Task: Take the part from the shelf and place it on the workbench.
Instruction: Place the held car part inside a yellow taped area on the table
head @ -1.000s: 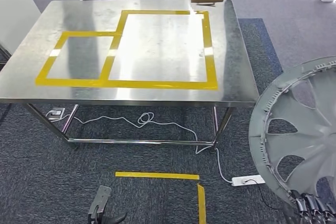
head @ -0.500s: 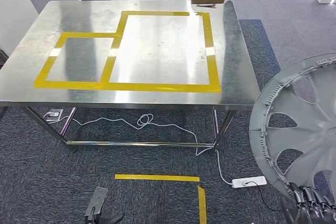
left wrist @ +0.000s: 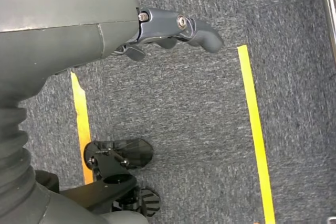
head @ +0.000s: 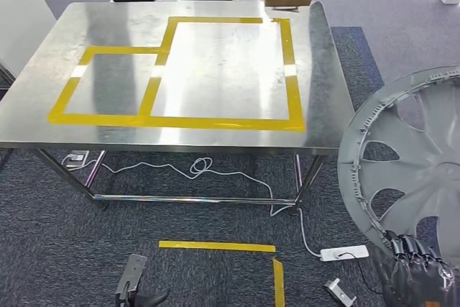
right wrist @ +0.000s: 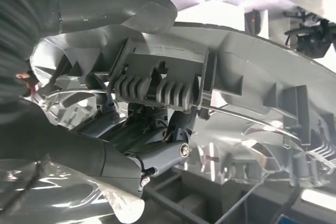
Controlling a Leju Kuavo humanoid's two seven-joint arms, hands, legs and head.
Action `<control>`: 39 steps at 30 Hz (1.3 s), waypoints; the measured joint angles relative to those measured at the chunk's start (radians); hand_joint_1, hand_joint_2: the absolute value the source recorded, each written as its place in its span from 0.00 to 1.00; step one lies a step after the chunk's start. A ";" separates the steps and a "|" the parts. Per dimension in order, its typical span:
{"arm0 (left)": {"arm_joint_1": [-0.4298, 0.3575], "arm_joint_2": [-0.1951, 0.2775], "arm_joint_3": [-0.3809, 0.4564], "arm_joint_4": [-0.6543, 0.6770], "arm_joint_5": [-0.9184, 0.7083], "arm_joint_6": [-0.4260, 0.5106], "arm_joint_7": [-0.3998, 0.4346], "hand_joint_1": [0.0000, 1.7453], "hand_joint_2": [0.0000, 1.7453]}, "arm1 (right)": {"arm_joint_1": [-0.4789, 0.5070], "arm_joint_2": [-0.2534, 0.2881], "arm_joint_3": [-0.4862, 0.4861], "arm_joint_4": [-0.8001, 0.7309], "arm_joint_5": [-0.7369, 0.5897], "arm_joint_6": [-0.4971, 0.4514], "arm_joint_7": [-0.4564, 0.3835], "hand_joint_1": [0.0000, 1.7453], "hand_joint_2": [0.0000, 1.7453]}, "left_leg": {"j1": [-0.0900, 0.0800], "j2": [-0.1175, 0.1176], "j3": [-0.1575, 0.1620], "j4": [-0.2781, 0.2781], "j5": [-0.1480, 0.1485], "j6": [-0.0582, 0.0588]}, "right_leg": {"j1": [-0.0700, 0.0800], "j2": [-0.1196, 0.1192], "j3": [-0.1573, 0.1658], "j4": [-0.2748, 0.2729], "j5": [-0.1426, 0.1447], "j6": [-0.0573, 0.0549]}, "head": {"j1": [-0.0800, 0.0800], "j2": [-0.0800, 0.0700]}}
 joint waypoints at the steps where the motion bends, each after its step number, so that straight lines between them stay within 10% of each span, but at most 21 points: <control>1: -0.001 0.000 0.000 0.000 -0.002 0.000 0.001 0.00 1.00 | -0.006 -0.003 0.009 0.006 0.000 0.000 0.005 1.00 1.00 | 0.001 0.000 -0.002 0.009 -0.007 -0.006 | -0.002 0.000 0.003 -0.002 0.000 -0.005 | -0.001 0.000; 7: -0.001 0.001 0.000 0.000 -0.002 -0.001 0.004 0.00 1.00 | -0.044 -0.019 0.045 0.043 0.000 0.001 0.023 1.00 1.00 | 0.015 0.002 -0.145 0.283 -0.103 -0.032 | -0.005 -0.001 0.024 -0.006 -0.014 -0.022 | -0.008 0.000; 12: -0.003 0.002 0.000 0.000 -0.002 -0.001 0.006 0.00 1.00 | -0.053 -0.025 0.060 0.063 0.000 0.001 0.023 1.00 1.00 | 0.011 0.003 -0.055 0.042 0.044 -0.015 | -0.003 0.001 0.050 -0.007 -0.035 -0.007 | -0.008 0.000; 17: -0.004 0.002 0.000 0.000 -0.002 -0.001 0.006 0.00 1.00 | -0.062 -0.033 0.071 0.073 0.000 0.000 0.027 1.00 1.00 | 0.011 0.004 -0.036 -0.001 0.038 0.009 | -0.003 -0.001 0.042 0.006 -0.053 0.021 | -0.003 0.000; 22: -0.006 0.000 0.000 0.000 -0.004 -0.001 0.006 0.00 1.00 | -0.075 -0.054 0.088 0.084 0.000 0.001 0.049 1.00 1.00 | 0.010 0.004 -0.023 -0.007 0.029 0.027 | -0.004 -0.001 -0.112 0.267 -0.137 0.031 | 0.001 0.000; 27: -0.007 0.000 0.000 0.000 -0.009 0.000 0.007 0.00 1.00 | -0.080 -0.075 0.101 0.092 0.000 0.001 0.065 1.00 1.00 | 0.006 0.000 -0.001 -0.002 0.008 0.014 | -0.001 -0.003 -0.020 0.028 0.008 0.021 | 0.001 0.000; 32: -0.010 0.001 0.000 0.000 -0.012 0.001 0.007 0.00 1.00 | -0.080 -0.086 0.109 0.093 0.000 0.000 0.074 1.00 1.00 | 0.004 0.001 -0.001 0.013 -0.011 -0.011 | -0.002 -0.001 0.005 -0.007 0.004 -0.008 | -0.002 0.000; 36: -0.010 0.001 0.000 0.000 -0.016 0.002 0.009 0.00 1.00 | -0.076 -0.090 0.111 0.093 -0.001 0.000 0.084 1.00 1.00 | 0.013 0.003 -0.108 0.235 -0.111 -0.030 | -0.005 -0.003 0.016 -0.012 -0.002 -0.021 | -0.009 0.000; 39: -0.009 0.000 0.000 0.000 -0.022 0.003 0.014 0.00 1.00 | -0.063 -0.093 0.113 0.092 0.000 0.000 0.089 1.00 1.00 | 0.016 0.003 -0.127 0.244 -0.067 -0.029 | -0.004 -0.001 0.029 -0.012 -0.011 -0.021 | -0.009 0.000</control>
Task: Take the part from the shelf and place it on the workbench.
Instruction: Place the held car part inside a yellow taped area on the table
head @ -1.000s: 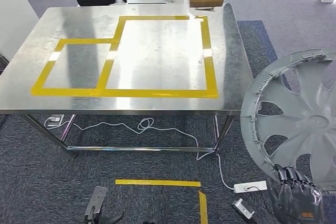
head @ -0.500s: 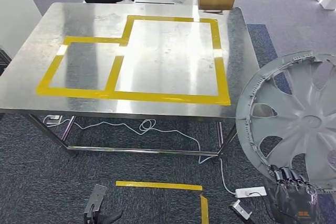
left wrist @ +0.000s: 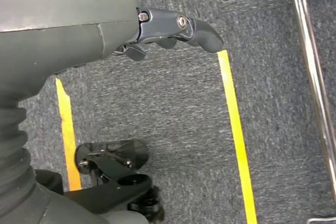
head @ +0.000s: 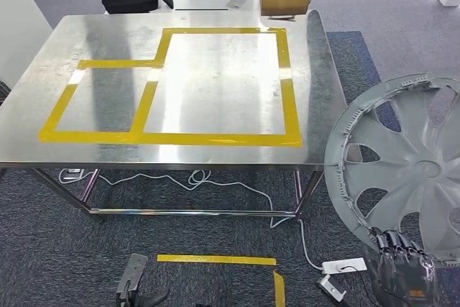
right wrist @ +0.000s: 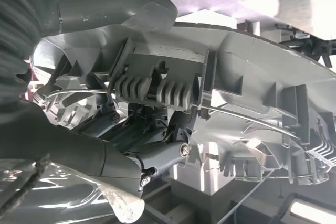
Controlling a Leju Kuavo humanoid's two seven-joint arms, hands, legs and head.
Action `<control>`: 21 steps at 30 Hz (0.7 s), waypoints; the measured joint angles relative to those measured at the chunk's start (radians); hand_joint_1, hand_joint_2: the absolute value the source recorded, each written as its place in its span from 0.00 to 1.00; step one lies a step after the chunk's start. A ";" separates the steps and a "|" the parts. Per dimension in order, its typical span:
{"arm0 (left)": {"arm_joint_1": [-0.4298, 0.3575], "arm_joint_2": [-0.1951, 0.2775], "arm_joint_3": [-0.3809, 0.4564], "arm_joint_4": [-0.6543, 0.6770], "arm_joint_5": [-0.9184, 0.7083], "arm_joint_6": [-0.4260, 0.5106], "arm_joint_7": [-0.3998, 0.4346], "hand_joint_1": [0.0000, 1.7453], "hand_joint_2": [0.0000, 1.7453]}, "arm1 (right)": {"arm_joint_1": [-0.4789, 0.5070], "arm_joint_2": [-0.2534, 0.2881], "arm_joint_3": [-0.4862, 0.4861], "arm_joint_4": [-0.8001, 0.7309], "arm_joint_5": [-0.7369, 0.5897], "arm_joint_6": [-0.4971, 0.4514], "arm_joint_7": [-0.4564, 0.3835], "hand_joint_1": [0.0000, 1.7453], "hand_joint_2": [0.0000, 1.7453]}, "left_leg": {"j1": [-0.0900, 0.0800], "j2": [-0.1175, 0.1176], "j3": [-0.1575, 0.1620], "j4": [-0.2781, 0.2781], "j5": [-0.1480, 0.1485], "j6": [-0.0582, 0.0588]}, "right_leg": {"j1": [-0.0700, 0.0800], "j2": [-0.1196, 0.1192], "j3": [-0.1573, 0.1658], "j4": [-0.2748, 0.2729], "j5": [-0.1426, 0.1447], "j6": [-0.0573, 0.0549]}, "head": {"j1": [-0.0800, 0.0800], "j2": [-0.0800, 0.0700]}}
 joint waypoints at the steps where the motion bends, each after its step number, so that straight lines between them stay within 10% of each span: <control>1: -0.001 0.000 0.000 0.000 -0.001 0.000 0.001 0.00 1.00 | 0.004 0.000 0.001 -0.001 0.000 0.000 0.001 1.00 1.00 | 0.000 0.000 0.026 -0.064 0.044 0.004 | 0.000 0.001 0.006 0.000 -0.004 0.002 | 0.000 0.000; 4: -0.005 0.000 0.000 0.000 -0.001 0.001 0.003 0.00 1.00 | 0.011 -0.002 0.003 -0.006 0.000 0.000 0.004 1.00 1.00 | -0.006 0.001 0.092 -0.221 0.103 0.020 | 0.004 0.003 0.014 -0.001 -0.013 0.014 | 0.001 0.000; 8: -0.005 -0.002 0.000 0.000 -0.001 0.003 0.003 0.00 1.00 | 0.018 -0.008 0.005 -0.011 0.000 0.000 0.003 1.00 1.00 | -0.005 0.001 0.103 -0.251 0.099 0.040 | 0.003 0.001 0.011 0.000 -0.022 0.037 | 0.003 0.000; 12: -0.006 -0.006 0.000 0.000 0.000 0.004 0.002 0.00 1.00 | 0.019 -0.015 0.006 -0.013 0.001 0.000 0.000 1.00 1.00 | -0.003 0.002 0.113 -0.260 0.098 0.057 | 0.003 0.001 -0.103 0.212 -0.116 0.047 | 0.008 0.000; 14: -0.005 -0.007 0.000 0.000 0.000 0.004 0.002 0.00 1.00 | 0.021 -0.016 0.006 -0.013 0.000 0.000 0.001 1.00 1.00 | -0.005 0.001 0.118 -0.260 0.092 0.059 | 0.003 0.000 -0.152 0.281 -0.117 0.049 | 0.008 0.000; 18: -0.005 -0.008 0.000 0.000 0.000 0.005 0.002 0.00 1.00 | 0.020 -0.018 0.006 -0.013 0.000 0.000 0.001 1.00 1.00 | -0.007 -0.001 0.141 -0.257 0.073 0.048 | 0.004 -0.001 -0.059 0.059 0.014 0.043 | 0.008 0.000; 21: -0.006 -0.008 0.000 0.000 0.000 0.005 0.002 0.00 1.00 | 0.021 -0.019 0.007 -0.015 0.001 0.000 0.001 1.00 1.00 | -0.012 -0.002 0.144 -0.255 0.066 0.034 | 0.008 0.000 -0.026 0.001 0.018 0.028 | 0.007 0.000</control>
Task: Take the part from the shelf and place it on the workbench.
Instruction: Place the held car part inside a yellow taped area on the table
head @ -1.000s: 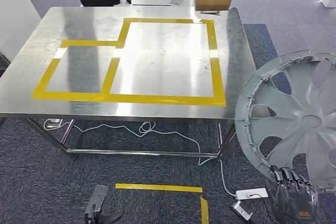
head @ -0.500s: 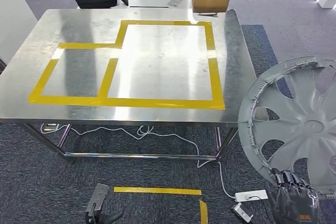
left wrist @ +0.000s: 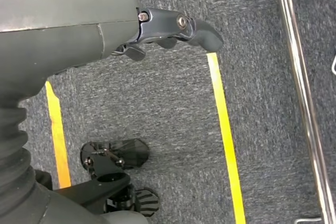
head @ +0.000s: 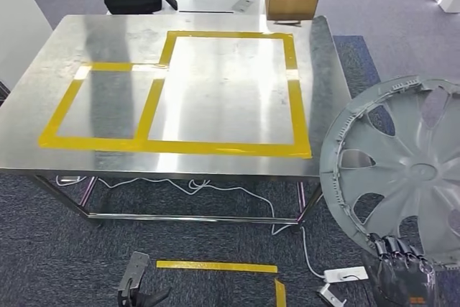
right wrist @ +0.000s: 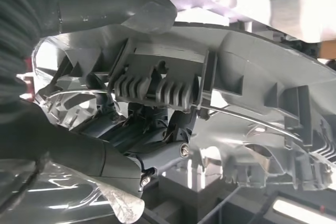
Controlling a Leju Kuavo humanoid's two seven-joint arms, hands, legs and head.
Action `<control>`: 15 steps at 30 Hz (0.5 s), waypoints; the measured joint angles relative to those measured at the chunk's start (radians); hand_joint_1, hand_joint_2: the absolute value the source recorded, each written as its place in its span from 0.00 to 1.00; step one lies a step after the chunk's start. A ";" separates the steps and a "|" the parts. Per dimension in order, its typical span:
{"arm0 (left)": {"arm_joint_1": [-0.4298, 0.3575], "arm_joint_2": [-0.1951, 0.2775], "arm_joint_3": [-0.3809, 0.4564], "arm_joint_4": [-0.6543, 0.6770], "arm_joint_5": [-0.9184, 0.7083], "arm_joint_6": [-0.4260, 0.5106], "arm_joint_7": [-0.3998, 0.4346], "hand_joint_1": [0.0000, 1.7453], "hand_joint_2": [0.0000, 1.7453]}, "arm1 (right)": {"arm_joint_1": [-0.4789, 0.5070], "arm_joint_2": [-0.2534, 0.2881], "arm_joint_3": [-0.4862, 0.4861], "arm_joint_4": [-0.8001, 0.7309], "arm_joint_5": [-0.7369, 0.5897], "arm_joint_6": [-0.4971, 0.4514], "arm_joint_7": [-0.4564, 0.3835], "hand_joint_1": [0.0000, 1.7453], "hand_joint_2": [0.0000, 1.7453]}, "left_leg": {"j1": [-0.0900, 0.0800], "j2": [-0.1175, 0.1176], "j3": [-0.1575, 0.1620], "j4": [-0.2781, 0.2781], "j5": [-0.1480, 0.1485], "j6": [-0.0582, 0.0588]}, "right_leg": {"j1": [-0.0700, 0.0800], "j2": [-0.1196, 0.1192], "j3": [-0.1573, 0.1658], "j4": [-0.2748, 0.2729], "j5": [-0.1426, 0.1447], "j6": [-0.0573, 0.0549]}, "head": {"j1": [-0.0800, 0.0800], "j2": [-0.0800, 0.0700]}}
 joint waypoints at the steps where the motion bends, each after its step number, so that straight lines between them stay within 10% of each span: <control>1: 0.000 0.000 0.000 0.000 0.000 0.000 0.000 0.00 1.00 | 0.001 0.000 0.000 0.000 0.000 0.000 0.000 1.00 1.00 | 0.001 0.000 0.001 -0.001 -0.002 -0.005 | -0.001 0.000 0.001 -0.001 0.000 -0.006 | -0.001 0.000; 4: -0.001 0.000 0.000 0.000 0.000 0.001 0.000 0.00 1.00 | 0.002 0.000 0.000 -0.001 -0.001 0.000 0.001 1.00 1.00 | 0.004 0.002 -0.028 0.075 -0.049 -0.022 | -0.006 -0.002 0.012 -0.008 -0.003 -0.024 | -0.005 0.000; 8: 0.004 0.001 0.000 0.000 0.000 0.001 -0.001 0.00 1.00 | 0.003 -0.001 0.000 -0.001 -0.001 0.000 0.001 1.00 1.00 | 0.011 0.002 -0.144 0.291 -0.116 -0.031 | -0.006 -0.001 0.024 -0.007 -0.014 -0.032 | -0.008 0.000; 12: 0.003 0.002 0.000 0.000 0.000 0.001 -0.001 0.00 1.00 | 0.005 -0.001 0.000 -0.001 -0.001 0.000 0.001 1.00 1.00 | 0.009 0.002 -0.076 0.092 0.024 -0.016 | -0.004 0.002 0.050 -0.007 -0.032 -0.023 | -0.008 0.000; 15: 0.001 0.003 0.000 0.000 0.000 0.001 -0.001 0.00 1.00 | 0.004 -0.001 0.000 -0.001 0.000 0.000 0.001 1.00 1.00 | 0.002 0.003 -0.045 0.019 0.032 -0.005 | -0.001 0.001 0.052 -0.009 -0.039 -0.006 | -0.006 0.000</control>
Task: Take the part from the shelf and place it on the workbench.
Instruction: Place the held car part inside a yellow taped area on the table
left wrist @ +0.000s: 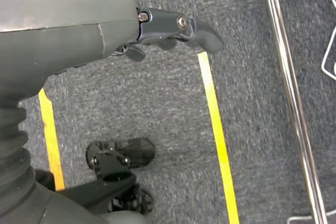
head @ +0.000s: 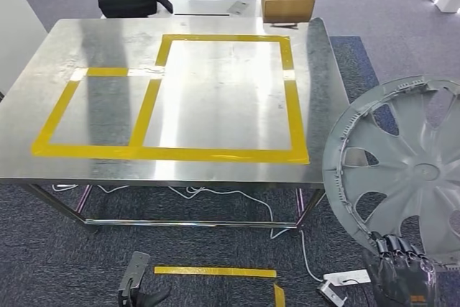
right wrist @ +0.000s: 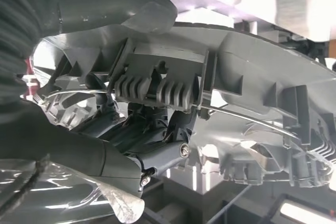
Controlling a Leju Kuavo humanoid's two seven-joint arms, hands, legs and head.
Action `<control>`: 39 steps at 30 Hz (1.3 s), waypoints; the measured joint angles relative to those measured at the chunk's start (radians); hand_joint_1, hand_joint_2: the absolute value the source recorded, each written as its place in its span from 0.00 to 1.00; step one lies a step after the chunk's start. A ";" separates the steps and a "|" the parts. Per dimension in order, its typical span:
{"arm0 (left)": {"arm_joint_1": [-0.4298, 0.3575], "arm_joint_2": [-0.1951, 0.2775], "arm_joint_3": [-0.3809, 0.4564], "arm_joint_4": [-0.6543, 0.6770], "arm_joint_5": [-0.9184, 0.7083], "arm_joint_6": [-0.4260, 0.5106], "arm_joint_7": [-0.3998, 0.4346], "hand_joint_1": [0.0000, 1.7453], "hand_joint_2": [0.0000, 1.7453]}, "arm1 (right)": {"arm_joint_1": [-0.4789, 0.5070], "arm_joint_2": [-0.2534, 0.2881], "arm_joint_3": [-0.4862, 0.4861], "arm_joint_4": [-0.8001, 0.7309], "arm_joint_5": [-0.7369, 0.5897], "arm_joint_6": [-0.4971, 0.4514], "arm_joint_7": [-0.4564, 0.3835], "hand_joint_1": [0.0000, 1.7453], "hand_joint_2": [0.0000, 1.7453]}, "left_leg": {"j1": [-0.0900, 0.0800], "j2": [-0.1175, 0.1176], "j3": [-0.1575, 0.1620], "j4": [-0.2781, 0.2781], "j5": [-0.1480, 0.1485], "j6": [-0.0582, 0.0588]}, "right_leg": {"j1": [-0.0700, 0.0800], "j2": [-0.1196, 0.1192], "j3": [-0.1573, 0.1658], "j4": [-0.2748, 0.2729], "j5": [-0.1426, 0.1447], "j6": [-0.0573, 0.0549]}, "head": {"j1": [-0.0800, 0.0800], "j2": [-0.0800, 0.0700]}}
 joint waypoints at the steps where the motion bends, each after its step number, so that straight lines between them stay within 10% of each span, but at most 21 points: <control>1: 0.000 0.000 0.000 0.000 0.000 0.000 0.000 0.00 1.00 | 0.000 0.000 0.000 0.000 0.000 0.000 0.000 1.00 1.00 | 0.001 0.000 0.002 -0.006 -0.001 0.004 | -0.001 -0.001 0.000 -0.002 -0.001 0.006 | 0.000 0.000; 4: 0.000 0.000 0.000 0.000 0.000 0.001 0.000 0.00 1.00 | 0.000 -0.002 0.000 -0.002 0.000 0.000 0.000 1.00 1.00 | 0.006 -0.001 0.013 -0.023 0.002 0.019 | -0.002 -0.002 -0.028 0.053 -0.035 0.019 | 0.004 0.000; 8: -0.001 -0.003 0.000 0.000 0.000 0.000 0.000 0.00 1.00 | 0.001 -0.003 0.000 -0.002 0.000 0.000 -0.002 1.00 1.00 | 0.005 0.000 0.019 -0.024 -0.006 0.030 | -0.003 -0.002 -0.167 0.283 -0.105 0.027 | 0.005 0.000; 13: 0.000 -0.003 0.000 0.000 0.000 0.000 0.000 0.00 1.00 | 0.001 -0.003 0.000 -0.002 0.000 0.000 0.000 1.00 1.00 | 0.001 -0.003 0.043 -0.017 -0.031 0.015 | -0.003 -0.004 -0.081 0.049 0.045 0.021 | 0.007 0.000; 19: -0.004 -0.002 0.000 0.000 0.000 -0.001 0.000 0.00 1.00 | 0.004 -0.003 0.000 -0.003 0.000 0.000 -0.001 1.00 1.00 | 0.000 -0.002 0.030 0.032 -0.072 -0.014 | -0.006 -0.003 -0.053 0.016 0.034 -0.014 | 0.000 0.000; 22: -0.002 -0.001 0.000 0.000 0.000 -0.001 0.000 0.00 1.00 | 0.005 -0.003 0.000 -0.003 0.000 0.000 0.000 1.00 1.00 | 0.006 -0.001 -0.067 0.224 -0.152 -0.026 | -0.006 -0.004 -0.046 0.015 0.027 -0.025 | -0.004 0.000; 24: 0.001 -0.001 0.000 0.000 0.000 -0.001 0.000 0.00 1.00 | 0.006 -0.003 0.000 -0.003 0.000 0.000 0.000 1.00 1.00 | 0.008 -0.001 -0.106 0.280 -0.146 -0.027 | -0.003 -0.002 -0.039 0.015 0.021 -0.027 | -0.004 0.000; 29: 0.000 0.001 0.000 0.000 0.000 -0.001 0.000 0.00 1.00 | 0.006 -0.003 0.000 -0.003 0.000 0.002 0.000 1.00 1.00 | -0.001 -0.001 -0.012 0.027 0.003 0.003 | 0.002 0.001 -0.020 0.015 0.004 -0.017 | -0.002 0.000; 34: 0.000 0.000 0.000 0.000 0.000 0.000 0.000 0.00 1.00 | 0.006 -0.003 0.000 -0.004 -0.001 0.003 0.000 1.00 1.00 | 0.004 -0.002 0.008 -0.020 -0.002 0.016 | 0.001 -0.001 -0.035 0.037 -0.019 0.009 | -0.001 0.000; 39: -0.001 -0.003 0.000 0.000 0.000 0.000 0.000 0.00 1.00 | 0.006 -0.003 -0.001 -0.005 0.000 0.003 -0.003 1.00 1.00 | 0.005 -0.001 0.026 -0.026 -0.013 0.026 | -0.002 -0.001 -0.183 0.288 -0.093 0.023 | 0.003 0.000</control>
